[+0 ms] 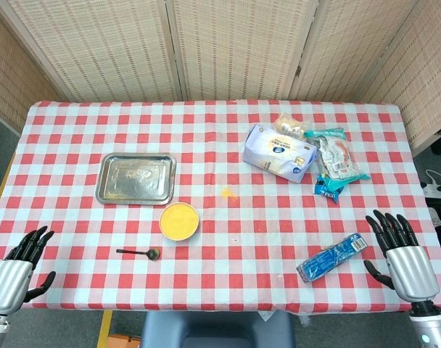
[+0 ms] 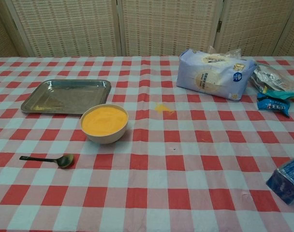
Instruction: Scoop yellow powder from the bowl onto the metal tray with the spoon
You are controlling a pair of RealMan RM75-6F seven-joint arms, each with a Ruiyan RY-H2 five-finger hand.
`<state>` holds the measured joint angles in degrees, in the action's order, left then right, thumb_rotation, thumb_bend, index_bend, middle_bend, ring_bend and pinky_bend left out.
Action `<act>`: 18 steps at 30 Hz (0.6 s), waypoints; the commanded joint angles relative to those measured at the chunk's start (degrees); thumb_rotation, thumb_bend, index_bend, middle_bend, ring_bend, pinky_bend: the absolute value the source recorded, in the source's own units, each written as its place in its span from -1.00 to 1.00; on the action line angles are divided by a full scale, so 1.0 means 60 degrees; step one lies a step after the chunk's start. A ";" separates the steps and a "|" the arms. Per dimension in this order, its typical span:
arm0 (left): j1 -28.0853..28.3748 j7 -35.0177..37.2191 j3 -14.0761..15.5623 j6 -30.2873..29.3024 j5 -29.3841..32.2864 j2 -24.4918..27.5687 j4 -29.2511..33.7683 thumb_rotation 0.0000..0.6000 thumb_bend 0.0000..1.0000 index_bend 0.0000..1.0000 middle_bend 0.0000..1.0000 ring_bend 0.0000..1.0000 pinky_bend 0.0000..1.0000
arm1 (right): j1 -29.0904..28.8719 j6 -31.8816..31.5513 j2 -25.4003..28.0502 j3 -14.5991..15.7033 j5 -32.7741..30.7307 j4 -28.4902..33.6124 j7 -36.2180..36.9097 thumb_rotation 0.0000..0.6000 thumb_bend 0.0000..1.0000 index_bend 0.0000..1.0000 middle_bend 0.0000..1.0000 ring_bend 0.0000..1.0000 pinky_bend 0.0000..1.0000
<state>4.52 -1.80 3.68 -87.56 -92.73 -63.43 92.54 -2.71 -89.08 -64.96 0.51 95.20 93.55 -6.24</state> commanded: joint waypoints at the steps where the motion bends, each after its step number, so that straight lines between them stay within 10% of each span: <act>1: -0.0001 0.0003 0.0017 0.0027 -0.0058 -0.0001 0.0001 1.00 -0.27 -1.00 -1.00 -0.96 -0.50 | -0.0004 0.0037 -0.0001 0.0001 -0.0020 0.0012 -0.0001 1.00 -0.64 -1.00 -1.00 -1.00 -1.00; 8: 0.0268 0.0027 0.0100 0.0467 -0.0403 -0.0189 -0.0139 1.00 -0.26 -1.00 -0.84 -0.83 -0.39 | -0.0009 0.0079 -0.0040 -0.0040 -0.0086 -0.0003 -0.0070 1.00 -0.63 -1.00 -1.00 -1.00 -1.00; 10: 0.0355 -0.0153 0.0051 0.0559 -0.0444 -0.0290 -0.0236 1.00 -0.26 -1.00 -0.35 -0.35 0.08 | -0.0022 0.0120 -0.0055 -0.0057 -0.0131 -0.0016 -0.0095 1.00 -0.63 -1.00 -1.00 -1.00 -1.00; 12: 0.0634 -0.0319 -0.0060 0.0754 -0.0676 -0.0590 -0.0425 1.00 -0.26 -0.97 0.69 0.70 0.90 | -0.0077 0.0286 -0.0114 -0.0110 -0.0298 -0.0064 -0.0157 1.00 -0.63 -1.00 -1.00 -1.00 -1.00; 13: 0.0941 0.0001 -0.0162 0.0941 -0.0902 -0.0807 -0.0523 1.00 -0.26 -0.88 0.93 0.94 1.00 | -0.0153 0.0496 -0.0180 -0.0138 -0.0441 -0.0115 -0.0240 1.00 -0.63 -1.00 -1.00 -1.00 -1.00; 18: 0.1491 0.0111 -0.0456 0.1252 -0.1072 -0.1648 -0.1329 1.00 -0.27 -0.40 1.00 1.00 1.00 | -0.0267 0.0783 -0.0325 -0.0213 -0.0687 -0.0143 -0.0467 1.00 -0.63 -1.00 -1.00 -1.00 -1.00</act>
<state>10.78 -1.53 2.13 -82.18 -97.80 -70.26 87.15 -4.18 -84.54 -66.77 -0.67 91.22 92.76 -8.89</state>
